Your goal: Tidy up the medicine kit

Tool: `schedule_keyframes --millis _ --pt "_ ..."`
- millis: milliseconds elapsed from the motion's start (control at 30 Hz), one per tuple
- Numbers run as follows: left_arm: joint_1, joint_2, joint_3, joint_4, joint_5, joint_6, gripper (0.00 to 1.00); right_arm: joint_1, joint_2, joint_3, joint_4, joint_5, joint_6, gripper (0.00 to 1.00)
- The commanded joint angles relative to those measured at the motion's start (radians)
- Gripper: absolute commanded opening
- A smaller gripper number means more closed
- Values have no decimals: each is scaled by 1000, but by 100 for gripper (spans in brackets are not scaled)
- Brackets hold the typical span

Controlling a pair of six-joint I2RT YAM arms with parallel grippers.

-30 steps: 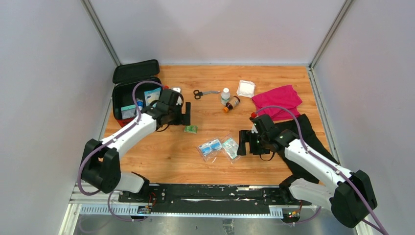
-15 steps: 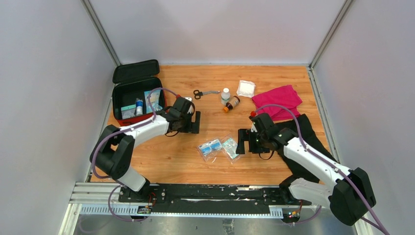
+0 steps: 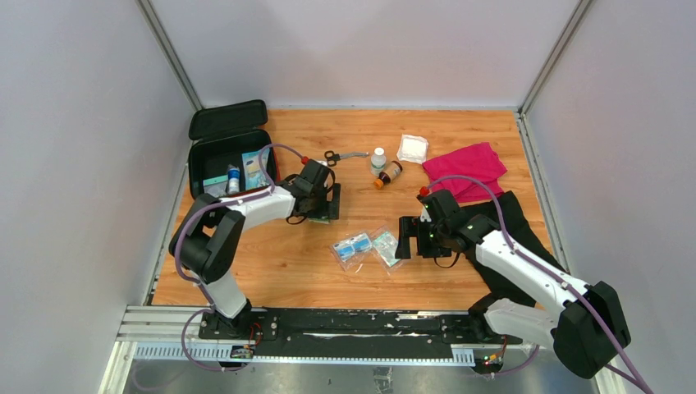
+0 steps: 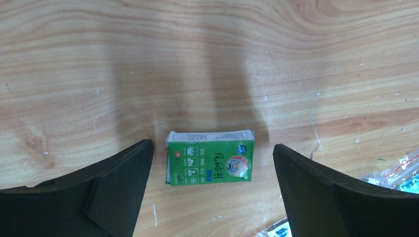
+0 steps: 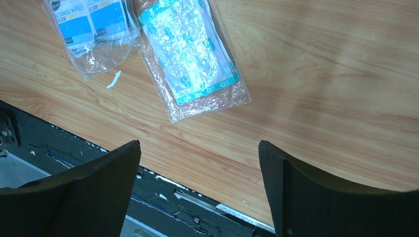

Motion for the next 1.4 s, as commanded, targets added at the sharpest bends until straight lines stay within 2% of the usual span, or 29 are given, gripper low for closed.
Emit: schedule_keyframes --millis 0,200,633,1033,1167,1367 --pt "-21 39 22 10 -14 -20 95 8 -12 -7 -17 -10 5 93" --pt "-42 48 30 -31 -44 -36 80 8 -9 -12 -16 -9 5 93" --pt "-77 29 23 -97 -114 -49 63 8 9 -9 -16 -14 2 92" --pt "-70 -70 166 -218 -160 32 60 8 -2 -15 -15 -15 2 91" --pt "-12 -131 234 -264 -133 79 61 8 -1 -15 -16 -14 2 91" --pt "211 -166 321 -296 19 176 61 8 -2 -17 -14 -12 0 91"
